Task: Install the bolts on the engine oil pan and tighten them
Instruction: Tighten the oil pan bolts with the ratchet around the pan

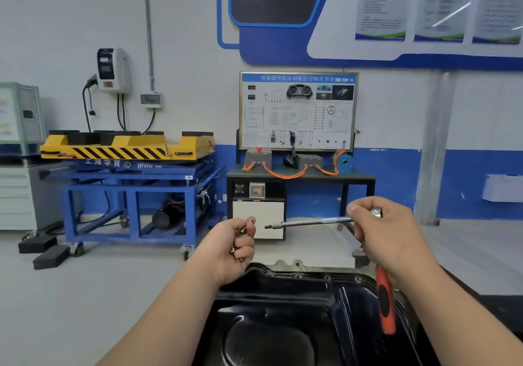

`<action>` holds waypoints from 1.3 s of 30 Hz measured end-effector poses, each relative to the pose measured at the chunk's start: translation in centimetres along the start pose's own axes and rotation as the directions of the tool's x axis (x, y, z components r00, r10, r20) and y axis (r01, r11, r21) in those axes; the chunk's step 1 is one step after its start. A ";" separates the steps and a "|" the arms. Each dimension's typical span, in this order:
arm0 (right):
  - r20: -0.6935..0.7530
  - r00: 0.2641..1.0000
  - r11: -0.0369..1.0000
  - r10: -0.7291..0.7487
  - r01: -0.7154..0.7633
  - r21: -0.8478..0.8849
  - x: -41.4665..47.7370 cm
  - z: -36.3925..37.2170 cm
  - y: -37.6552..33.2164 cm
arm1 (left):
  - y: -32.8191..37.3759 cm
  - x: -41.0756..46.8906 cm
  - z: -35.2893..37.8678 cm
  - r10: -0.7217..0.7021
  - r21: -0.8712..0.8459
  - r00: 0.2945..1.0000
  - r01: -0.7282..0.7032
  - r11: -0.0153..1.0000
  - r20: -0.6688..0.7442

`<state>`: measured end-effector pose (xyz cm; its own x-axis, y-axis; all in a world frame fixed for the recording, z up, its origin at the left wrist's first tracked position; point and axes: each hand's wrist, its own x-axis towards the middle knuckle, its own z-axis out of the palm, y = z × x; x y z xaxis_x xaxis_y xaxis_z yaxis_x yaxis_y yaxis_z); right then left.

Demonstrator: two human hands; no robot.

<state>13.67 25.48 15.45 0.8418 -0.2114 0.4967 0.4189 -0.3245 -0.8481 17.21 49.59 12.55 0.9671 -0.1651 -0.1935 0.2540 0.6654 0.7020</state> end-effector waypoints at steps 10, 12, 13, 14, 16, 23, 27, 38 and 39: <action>0.023 0.997 0.993 0.077 -0.079 0.092 0.5 -0.6 3.7 | -1.7 0.7 0.8 -0.004 0.244 0.999 0.014 0.970 -0.039; 0.021 0.996 0.992 0.087 -0.089 0.092 0.6 -1.1 4.1 | -1.5 0.9 1.0 -0.019 0.277 0.999 0.032 0.960 -0.049; 0.017 0.995 0.991 0.094 -0.095 0.093 0.7 -1.4 4.2 | -1.4 1.1 1.1 -0.026 0.314 0.998 0.041 0.949 -0.051; 0.012 0.995 0.990 0.097 -0.098 0.099 0.8 -1.7 4.3 | -1.2 1.3 1.3 -0.033 0.364 0.998 0.049 0.930 -0.051; -0.005 0.995 0.989 0.098 -0.097 0.113 1.1 -2.2 4.5 | -1.4 1.9 2.1 -0.053 0.495 0.997 0.069 0.866 -0.048; -0.023 0.996 0.994 0.084 -0.082 0.075 1.5 -4.1 5.6 | -2.3 4.6 4.1 -0.163 0.980 0.987 0.033 0.197 0.000; -0.004 0.997 0.995 0.080 -0.079 0.056 1.6 -4.6 6.2 | -2.8 6.0 4.1 -0.225 1.000 0.974 -0.026 -0.010 0.023; 0.024 0.997 0.996 0.070 -0.071 0.045 1.4 -3.8 6.9 | -3.7 7.1 3.9 -0.320 1.000 0.947 0.016 -0.016 -0.020; 0.027 0.997 0.996 0.071 -0.073 0.050 1.4 -3.7 6.8 | -3.7 7.0 3.9 -0.323 1.000 0.946 0.015 -0.012 -0.018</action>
<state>16.41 19.54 11.01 0.8783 -0.2093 0.4299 0.3731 -0.2621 -0.8900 23.11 43.15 11.25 0.8326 -0.3583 -0.4224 0.0244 -0.7382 0.6741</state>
